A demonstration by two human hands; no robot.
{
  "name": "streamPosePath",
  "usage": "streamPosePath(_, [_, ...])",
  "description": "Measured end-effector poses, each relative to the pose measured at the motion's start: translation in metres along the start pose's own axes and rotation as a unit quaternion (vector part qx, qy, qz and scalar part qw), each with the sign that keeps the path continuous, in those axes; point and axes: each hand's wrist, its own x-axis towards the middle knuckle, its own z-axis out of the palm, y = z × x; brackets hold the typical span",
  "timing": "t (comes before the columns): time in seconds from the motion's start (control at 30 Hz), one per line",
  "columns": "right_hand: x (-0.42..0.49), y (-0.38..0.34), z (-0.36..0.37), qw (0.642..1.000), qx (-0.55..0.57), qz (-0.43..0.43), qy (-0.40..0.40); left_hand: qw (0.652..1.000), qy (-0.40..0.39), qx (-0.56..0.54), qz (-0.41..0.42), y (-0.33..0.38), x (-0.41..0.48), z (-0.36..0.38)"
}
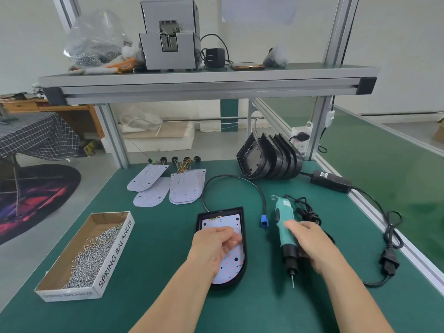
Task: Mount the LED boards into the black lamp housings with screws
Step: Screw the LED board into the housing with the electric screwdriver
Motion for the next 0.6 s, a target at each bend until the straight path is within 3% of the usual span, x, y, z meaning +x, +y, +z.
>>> streamPosePath(0.1, [-0.005, 0.001, 0.009, 0.952, 0.3, 0.004, -0.057, 1.0, 0.008, 0.024, 0.001, -0.001, 0.003, 0.003])
streamPosePath(0.23, [-0.009, -0.014, 0.022, 0.85, 0.497, -0.039, -0.168, 0.996, 0.027, 0.079, -0.003, 0.0, 0.007, 0.005])
streamPosePath(0.3, [-0.008, -0.026, 0.027, 0.82, 0.532, -0.051, -0.203, 0.996, 0.035, 0.082, -0.02, 0.002, 0.01, 0.003])
streamPosePath(0.47, [0.012, -0.063, 0.05, 0.855, 0.51, -0.029, -0.087, 0.996, 0.013, 0.056, -0.065, 0.005, 0.013, -0.003])
streamPosePath(0.6, [0.028, -0.084, 0.07, 0.836, 0.543, -0.043, 0.065, 0.997, 0.004, 0.029, -0.076, 0.005, 0.015, -0.007])
